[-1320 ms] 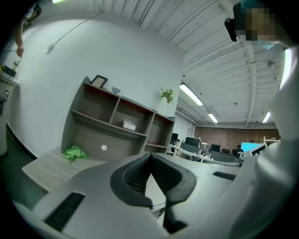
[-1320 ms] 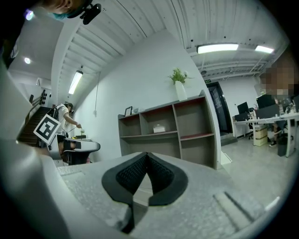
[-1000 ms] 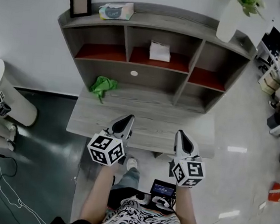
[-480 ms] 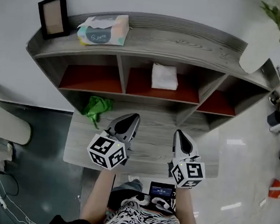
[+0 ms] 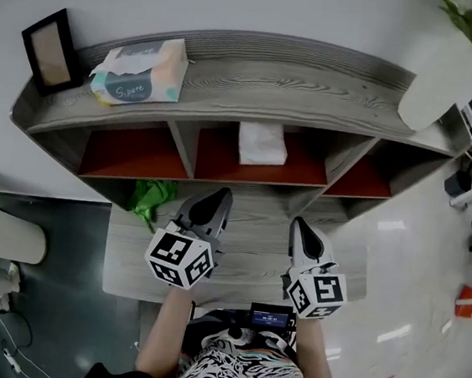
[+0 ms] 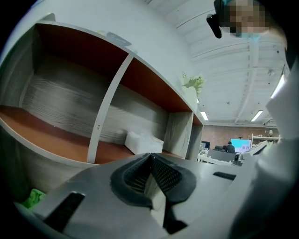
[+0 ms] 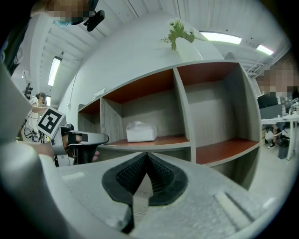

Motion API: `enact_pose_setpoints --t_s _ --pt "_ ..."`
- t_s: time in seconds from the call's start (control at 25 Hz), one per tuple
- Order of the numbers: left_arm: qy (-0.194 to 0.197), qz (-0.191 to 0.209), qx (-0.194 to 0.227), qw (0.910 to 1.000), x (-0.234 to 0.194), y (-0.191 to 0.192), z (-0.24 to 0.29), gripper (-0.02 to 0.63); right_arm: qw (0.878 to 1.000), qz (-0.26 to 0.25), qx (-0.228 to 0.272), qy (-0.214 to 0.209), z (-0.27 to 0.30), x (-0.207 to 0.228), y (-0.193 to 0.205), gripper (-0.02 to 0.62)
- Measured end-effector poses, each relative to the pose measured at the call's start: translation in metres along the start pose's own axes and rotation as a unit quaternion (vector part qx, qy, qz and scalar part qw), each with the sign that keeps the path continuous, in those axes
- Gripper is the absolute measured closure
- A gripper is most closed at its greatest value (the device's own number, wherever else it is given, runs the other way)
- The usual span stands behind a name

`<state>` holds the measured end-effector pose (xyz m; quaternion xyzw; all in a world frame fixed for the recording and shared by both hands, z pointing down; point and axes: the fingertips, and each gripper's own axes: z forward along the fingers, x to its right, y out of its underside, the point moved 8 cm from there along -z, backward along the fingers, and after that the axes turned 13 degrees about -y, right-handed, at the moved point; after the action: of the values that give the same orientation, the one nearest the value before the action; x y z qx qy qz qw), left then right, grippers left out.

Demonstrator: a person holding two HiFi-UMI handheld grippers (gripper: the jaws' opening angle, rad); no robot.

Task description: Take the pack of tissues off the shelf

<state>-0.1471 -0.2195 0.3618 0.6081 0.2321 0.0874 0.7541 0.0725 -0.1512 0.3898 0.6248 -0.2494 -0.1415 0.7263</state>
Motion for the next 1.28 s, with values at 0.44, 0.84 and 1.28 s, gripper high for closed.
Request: enact_pose_setpoints --t_s 0.44,0.84,1.28 --pt "-0.025 0.003 -0.003 0.9997 0.003 -0.011 0.019 0.598 1.000 -0.003 0.000 -0.021 0.012 0.020 -0.013 0.591" --pt "-0.050 -0.001 -0.013 0.9987 0.004 -0.014 0.035 0.598 0.999 -0.005 -0.002 -0.040 0.018 0.036 -0.021 0.591" --pt "-0.052 0.031 -0.041 0.9973 0.011 -0.019 0.055 0.585 0.999 -0.003 -0.005 -0.044 0.024 0.044 -0.023 0.591"
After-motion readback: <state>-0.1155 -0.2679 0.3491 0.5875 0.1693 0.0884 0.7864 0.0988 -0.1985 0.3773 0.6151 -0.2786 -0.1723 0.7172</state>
